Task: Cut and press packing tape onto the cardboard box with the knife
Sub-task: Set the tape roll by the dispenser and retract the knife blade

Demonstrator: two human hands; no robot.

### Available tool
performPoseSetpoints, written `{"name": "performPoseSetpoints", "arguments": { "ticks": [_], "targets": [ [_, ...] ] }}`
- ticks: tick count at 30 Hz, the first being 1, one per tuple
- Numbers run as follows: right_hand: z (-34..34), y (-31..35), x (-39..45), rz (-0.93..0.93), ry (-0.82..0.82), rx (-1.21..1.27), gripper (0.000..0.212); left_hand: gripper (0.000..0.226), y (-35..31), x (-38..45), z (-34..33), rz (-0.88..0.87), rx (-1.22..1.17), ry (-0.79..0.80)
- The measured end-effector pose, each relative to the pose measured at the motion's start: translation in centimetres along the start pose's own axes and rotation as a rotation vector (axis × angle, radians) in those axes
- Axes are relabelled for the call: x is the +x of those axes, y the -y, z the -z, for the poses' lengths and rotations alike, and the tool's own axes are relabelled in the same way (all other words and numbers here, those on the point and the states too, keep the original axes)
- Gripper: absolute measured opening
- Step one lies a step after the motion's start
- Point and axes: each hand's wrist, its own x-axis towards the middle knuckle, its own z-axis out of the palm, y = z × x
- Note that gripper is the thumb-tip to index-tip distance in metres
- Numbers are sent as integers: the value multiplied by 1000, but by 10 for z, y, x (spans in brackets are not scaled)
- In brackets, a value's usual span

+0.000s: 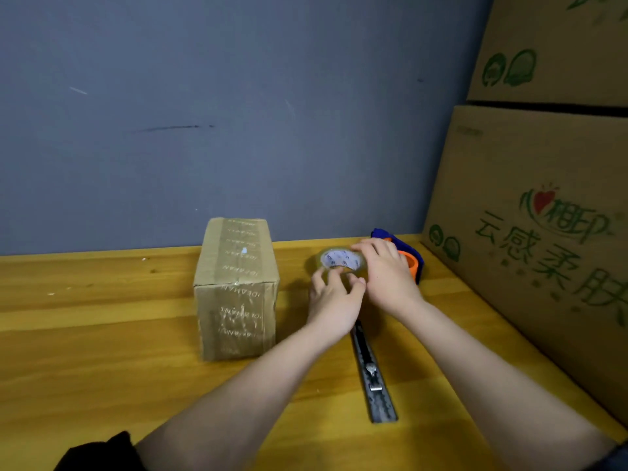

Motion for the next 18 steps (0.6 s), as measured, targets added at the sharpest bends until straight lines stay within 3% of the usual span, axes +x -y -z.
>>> {"name": "performPoseSetpoints", "arguments": {
  "ticks": [3, 6, 12, 18],
  "targets": [
    [6, 7, -17, -20, -11, 15, 33, 53, 5, -22, 8, -1, 52, 73],
    [12, 12, -36, -159, 217, 29, 12, 52, 17, -46, 15, -18, 220, 135],
    [22, 29, -66, -376, 631, -88, 43, 69, 33, -86, 13, -40, 564, 243],
    [25, 46, -81, -400, 629, -166, 40, 95, 43, -103, 2, -100, 607, 269]
  ]
}}
